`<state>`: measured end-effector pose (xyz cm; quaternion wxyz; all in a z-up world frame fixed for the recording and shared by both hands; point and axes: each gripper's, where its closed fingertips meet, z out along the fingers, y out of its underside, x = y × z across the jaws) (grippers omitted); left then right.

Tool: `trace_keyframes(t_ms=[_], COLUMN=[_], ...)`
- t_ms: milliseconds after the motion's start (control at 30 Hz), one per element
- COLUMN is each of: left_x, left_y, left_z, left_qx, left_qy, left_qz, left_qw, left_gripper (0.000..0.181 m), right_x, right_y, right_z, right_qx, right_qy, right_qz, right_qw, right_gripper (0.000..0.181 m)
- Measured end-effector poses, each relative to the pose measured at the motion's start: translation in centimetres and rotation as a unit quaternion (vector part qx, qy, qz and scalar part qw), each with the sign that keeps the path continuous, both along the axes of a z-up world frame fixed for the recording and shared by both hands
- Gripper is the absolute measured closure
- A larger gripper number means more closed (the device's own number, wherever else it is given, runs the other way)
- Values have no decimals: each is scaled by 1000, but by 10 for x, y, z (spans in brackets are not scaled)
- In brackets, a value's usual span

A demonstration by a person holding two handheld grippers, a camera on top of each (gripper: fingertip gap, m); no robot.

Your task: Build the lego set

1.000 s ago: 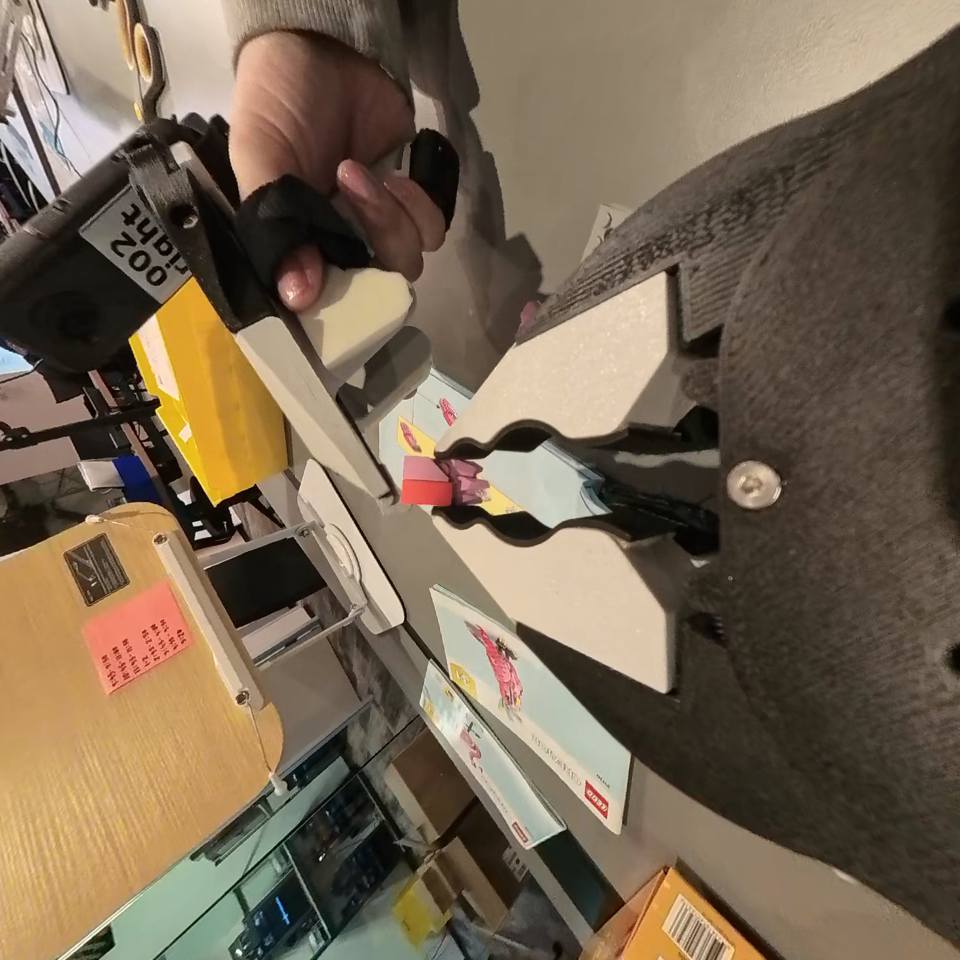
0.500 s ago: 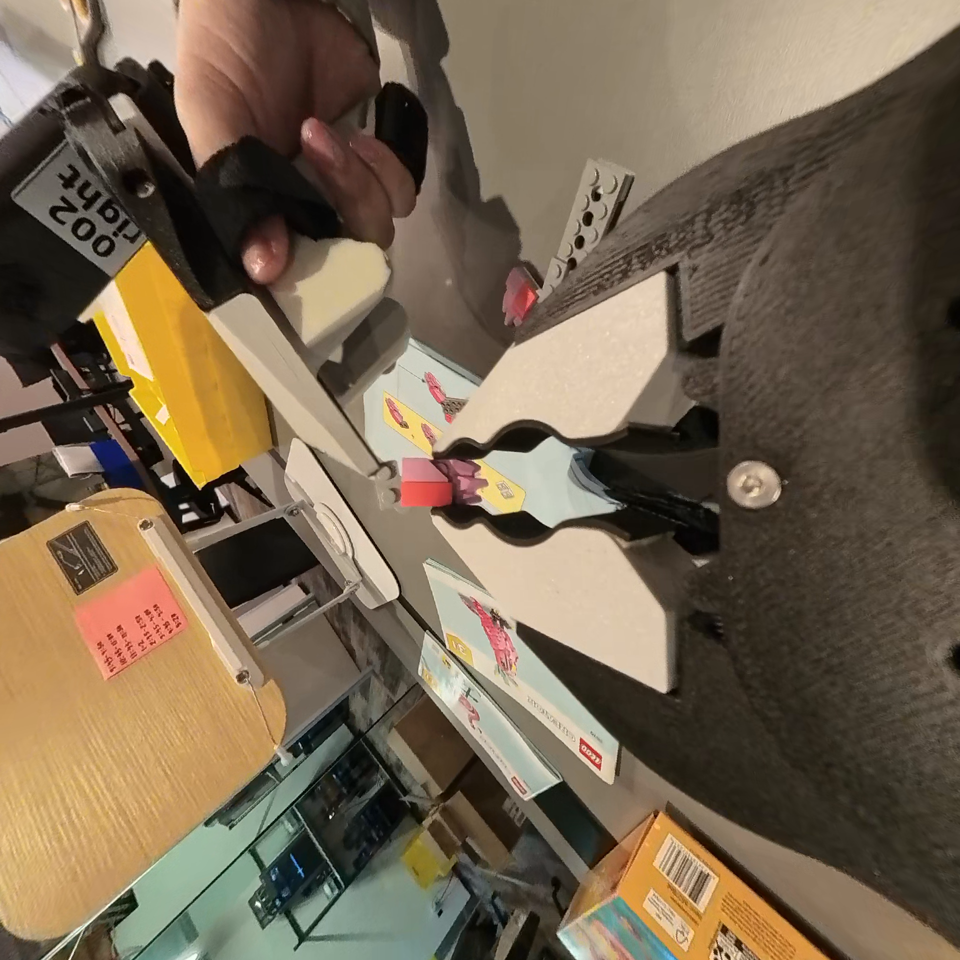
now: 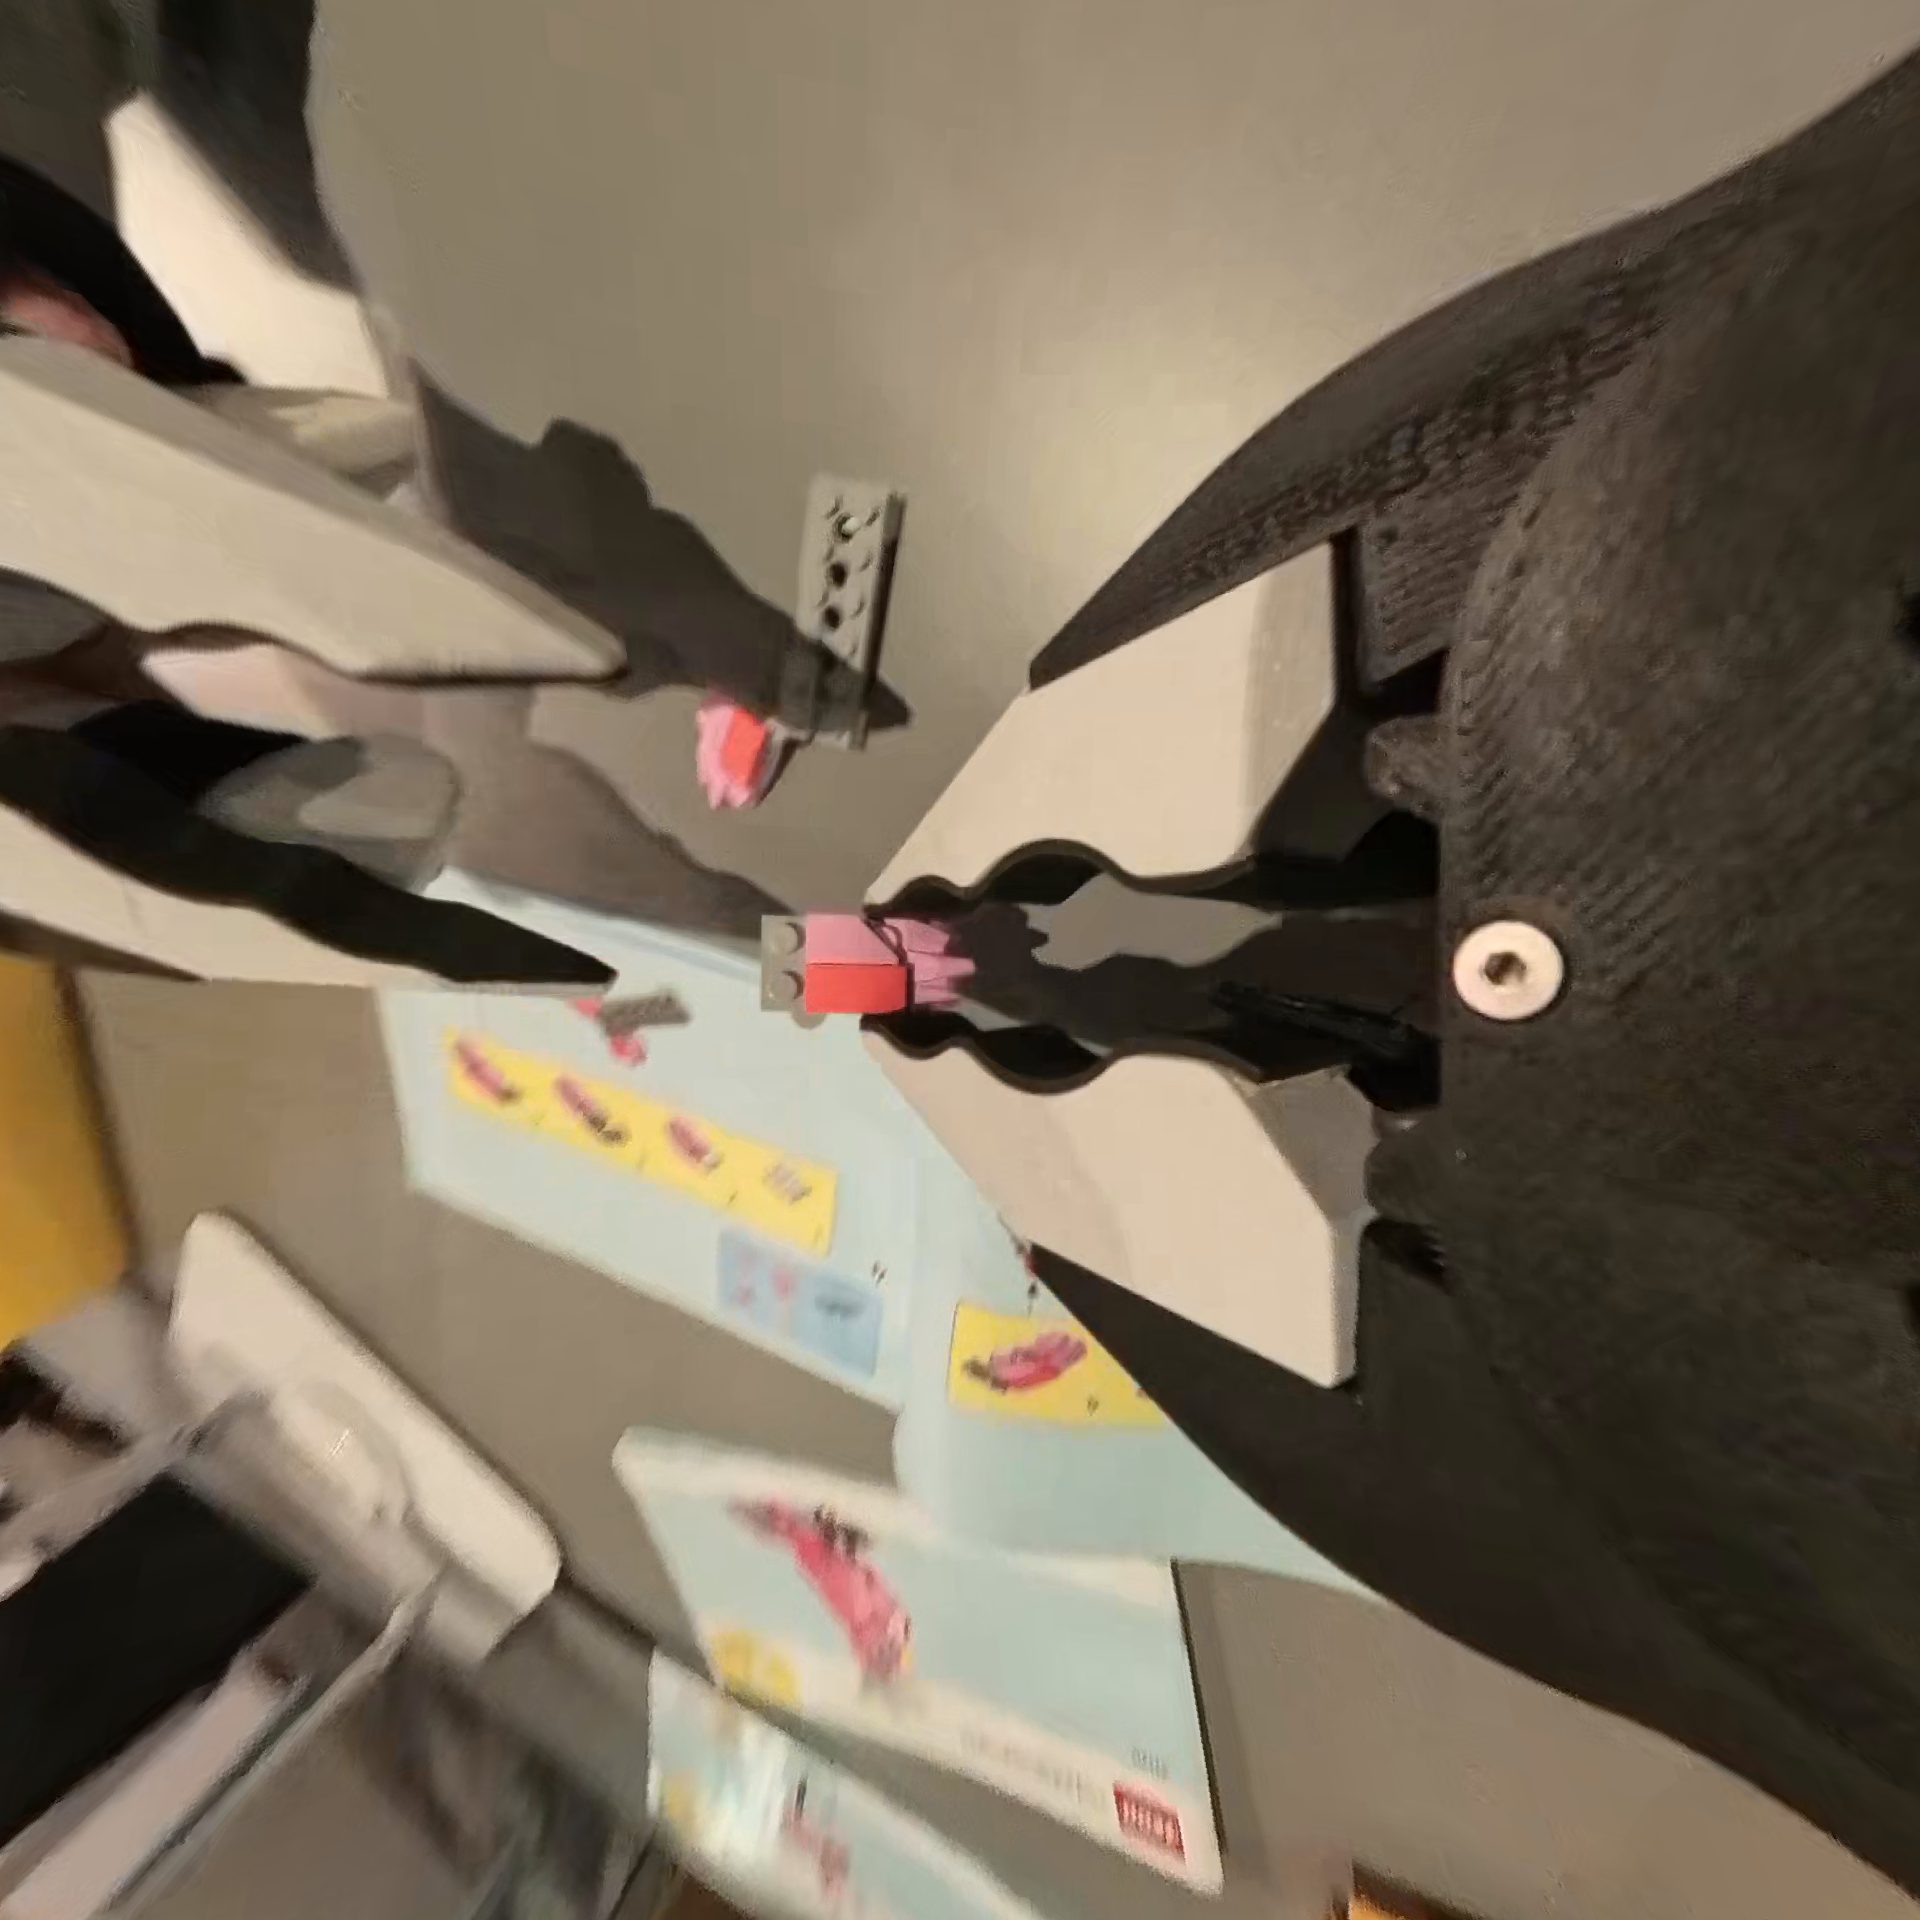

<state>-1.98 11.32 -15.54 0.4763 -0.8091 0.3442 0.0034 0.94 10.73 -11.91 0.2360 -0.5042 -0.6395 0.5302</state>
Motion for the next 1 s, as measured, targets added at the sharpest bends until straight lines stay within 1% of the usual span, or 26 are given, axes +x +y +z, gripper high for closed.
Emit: trace_keyframes(t_ms=[67,167,200,300,500,600,700,833,1000], left_x=[4,6,6,7,16,20,24,29,25], left_y=[-10,-22,-24,-23,-26,-27,-31,-30,-28], left_z=[-8,-20,-22,-19,-19,-22,-26,-31,-31], left_qx=[-55,-134,-149,-156,-229,-251,-284,-302,-308], left_qy=[-17,-31,-26,2,65,94,94,89,91], left_qz=[-31,-64,-73,-104,-158,-168,-171,-171,-153], left_qw=[998,988,986,982,958,948,939,934,935], left_gripper=[165,165,165,165,164,164,165,165,165], right_x=[5,9,11,14,16,18,20,22,23], right_y=[-9,-19,-21,-22,-25,-27,-29,-30,-32], right_z=[-11,-19,-22,-31,-39,-42,-46,-52,-60], right_qx=[35,82,100,143,171,179,198,218,207], right_qy=[-21,-29,-35,-55,-69,-75,-84,-97,-110], right_qz=[32,62,67,75,83,90,96,103,111], right_qw=[999,994,992,985,979,977,972,966,966], right_gripper=[124,122,122,122,122,122,120,113,112])
